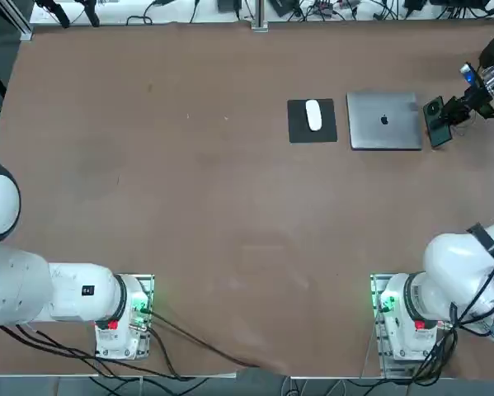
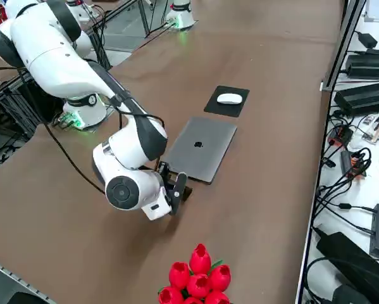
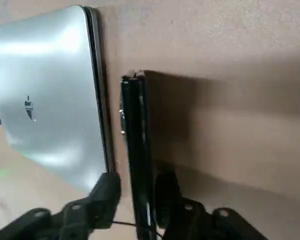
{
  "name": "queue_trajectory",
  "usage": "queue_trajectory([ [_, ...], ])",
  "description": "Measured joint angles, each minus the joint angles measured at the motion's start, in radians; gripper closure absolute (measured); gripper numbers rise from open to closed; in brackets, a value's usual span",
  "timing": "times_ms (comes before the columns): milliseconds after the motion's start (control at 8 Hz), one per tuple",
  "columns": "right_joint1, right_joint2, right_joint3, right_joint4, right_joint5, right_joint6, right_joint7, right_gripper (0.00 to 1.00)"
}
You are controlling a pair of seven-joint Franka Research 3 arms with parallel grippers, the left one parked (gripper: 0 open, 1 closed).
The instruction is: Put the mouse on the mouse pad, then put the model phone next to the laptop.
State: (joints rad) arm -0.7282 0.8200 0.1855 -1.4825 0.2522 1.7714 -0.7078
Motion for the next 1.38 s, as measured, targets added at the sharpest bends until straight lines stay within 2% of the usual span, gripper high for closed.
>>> queue_trajectory([
  [375,0.0,-0.001,-0.004,0.017,-0.009,0.006,-0.001,0.01],
  [625,-0.009,-0.003,-0.029,0.097,-0.098,0.018,-0.005,0.0],
  [875,-0.017,-0.037,-0.029,0.197,-0.224,0.013,-0.008,0.0],
  [1000,-0.006,-0.085,-0.017,0.219,-0.24,-0.013,-0.009,0.0],
  [1375,0.137,-0.231,0.002,0.225,-0.242,-0.156,0.057,0.0],
])
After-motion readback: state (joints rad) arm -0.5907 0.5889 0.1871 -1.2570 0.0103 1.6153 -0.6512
